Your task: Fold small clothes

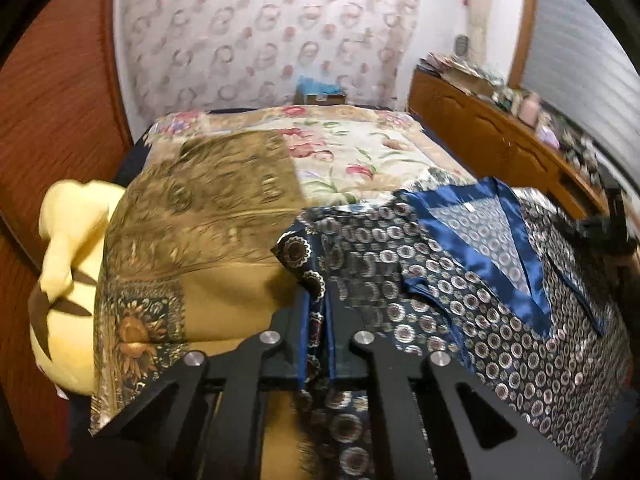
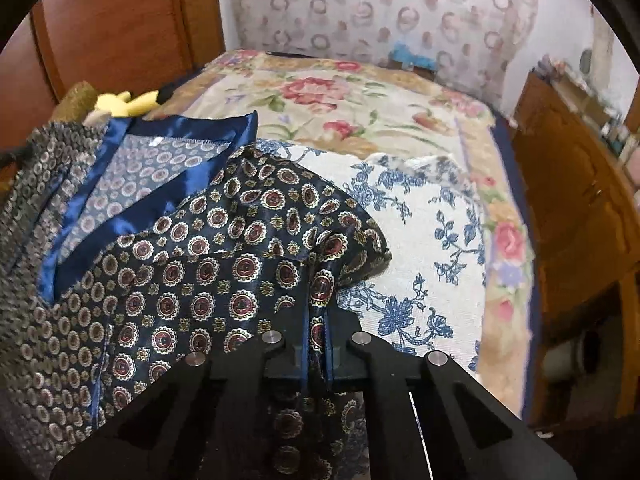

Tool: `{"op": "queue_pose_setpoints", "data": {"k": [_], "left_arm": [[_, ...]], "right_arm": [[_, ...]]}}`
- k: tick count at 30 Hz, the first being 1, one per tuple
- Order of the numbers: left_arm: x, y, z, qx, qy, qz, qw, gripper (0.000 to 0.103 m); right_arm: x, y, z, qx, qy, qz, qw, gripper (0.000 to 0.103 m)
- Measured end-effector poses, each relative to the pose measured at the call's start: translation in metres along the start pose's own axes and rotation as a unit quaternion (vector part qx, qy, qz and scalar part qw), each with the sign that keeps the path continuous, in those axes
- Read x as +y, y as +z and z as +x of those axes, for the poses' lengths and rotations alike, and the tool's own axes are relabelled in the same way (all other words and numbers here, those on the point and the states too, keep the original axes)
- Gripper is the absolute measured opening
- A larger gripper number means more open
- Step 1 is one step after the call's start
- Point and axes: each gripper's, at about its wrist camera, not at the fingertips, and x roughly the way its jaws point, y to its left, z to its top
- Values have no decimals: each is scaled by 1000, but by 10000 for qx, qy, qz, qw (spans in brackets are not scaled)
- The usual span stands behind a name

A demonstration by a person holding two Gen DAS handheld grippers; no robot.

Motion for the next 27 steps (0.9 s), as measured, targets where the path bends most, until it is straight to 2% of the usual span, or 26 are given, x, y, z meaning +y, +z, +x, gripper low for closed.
{"op": "queue_pose_setpoints", "data": {"k": [3, 8, 11, 13, 19, 23, 27], "left_arm": [[-11, 7, -10, -130, 59, 197, 9997, 1], [-11, 34, -37, -685, 258, 54, 9973, 0], [-4, 58, -48, -943, 325, -64, 9950, 0], [-2, 80, -59, -1239, 511, -32, 9910, 0], [6, 127, -73, -1637, 838, -25, 9829, 0], [11, 128, -66, -1569, 843, -44, 9840, 0], [4, 101, -57, -1388, 684, 27, 9879, 0]], "right_arm": [[5, 10, -21, -396, -97, 7, 9992, 1], [3, 37, -68, -1087, -324, 38, 9935, 1], [1, 62, -87, -1311, -533, 25, 9899, 1], [1, 81, -97, -1407, -738, -14, 9873, 1], [-17, 125, -106, -1581, -1405, 203, 9772, 1], [-24, 125, -107, -1742, -1333, 428, 9747, 1], [-3, 102, -100, -1696, -1217, 126, 9779, 1]]}}
